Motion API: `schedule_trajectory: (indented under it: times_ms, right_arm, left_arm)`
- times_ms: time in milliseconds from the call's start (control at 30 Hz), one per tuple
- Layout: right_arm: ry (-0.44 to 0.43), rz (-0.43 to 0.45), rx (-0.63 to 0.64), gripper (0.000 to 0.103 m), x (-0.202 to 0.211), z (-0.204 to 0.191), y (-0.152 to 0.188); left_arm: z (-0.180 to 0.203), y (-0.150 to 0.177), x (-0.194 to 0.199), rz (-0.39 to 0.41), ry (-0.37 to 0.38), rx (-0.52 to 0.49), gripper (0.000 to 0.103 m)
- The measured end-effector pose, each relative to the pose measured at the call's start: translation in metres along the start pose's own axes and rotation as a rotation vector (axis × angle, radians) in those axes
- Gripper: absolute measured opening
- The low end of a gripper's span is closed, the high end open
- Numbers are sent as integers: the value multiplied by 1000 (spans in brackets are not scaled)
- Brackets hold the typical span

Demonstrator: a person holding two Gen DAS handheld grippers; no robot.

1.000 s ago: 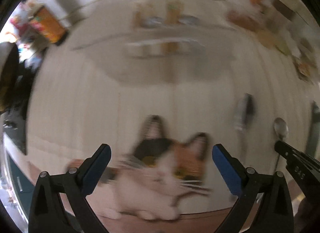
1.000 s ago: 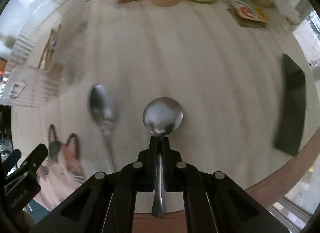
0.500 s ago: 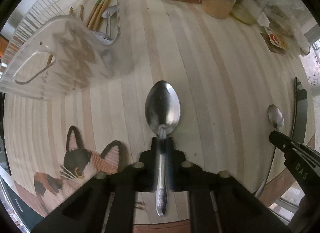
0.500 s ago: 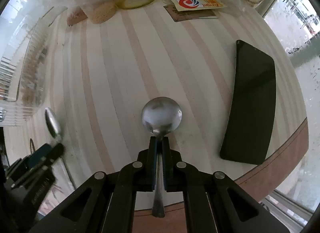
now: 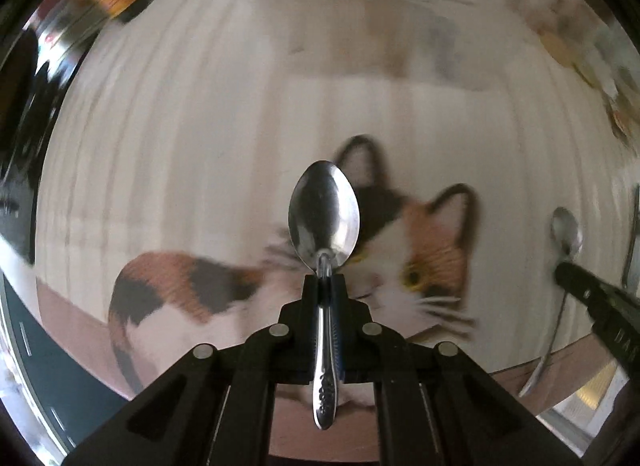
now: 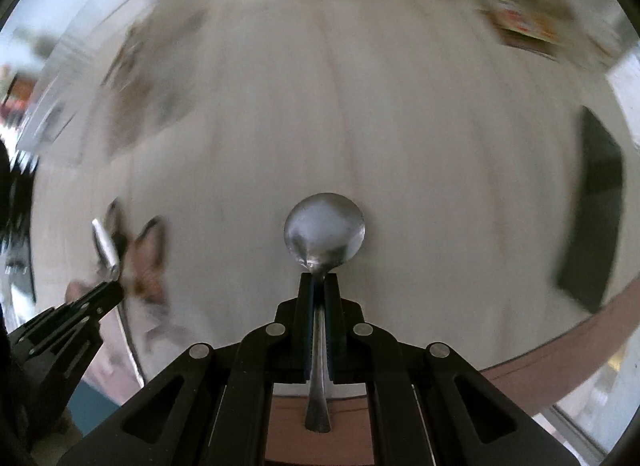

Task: Organize utensils
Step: 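Carry the held spoons up toward the clear rack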

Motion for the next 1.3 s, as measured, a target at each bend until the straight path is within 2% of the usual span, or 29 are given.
schedule_trajectory:
  times_ms: [167, 367, 567, 800, 933, 1300]
  right_arm:
    - [26, -18, 84, 5, -7, -27, -1]
    - [14, -35, 74, 5, -4, -29, 1]
    - [27, -40, 66, 5, -5, -27, 1]
    - [45, -42, 75, 4, -15, -36, -3]
    - [61, -27, 74, 4, -14, -43, 0]
    - [-7, 63, 94, 4, 31, -72, 4]
  left_arm:
    - [-6, 7, -7, -5, 20, 36, 4]
    - [-1, -2, -5, -4, 23, 44, 5]
    - [-18, -4, 11, -10, 44, 42, 5]
    - [-20, -5, 18, -4, 56, 47, 4]
    - [-23, -4, 20, 16, 47, 44, 4]
    - [-34, -8, 80, 143, 68, 36, 4]
Point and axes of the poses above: each gripper's, at about its wrist camera, not at the fingertips, and x roughly against the way its jaws point, z to its right, y to its underside, the point moved 8 cm from there along -x, roughly the way its jaws point, and after that the axes turned 5 degrees about -y, right-handed, at the moved point
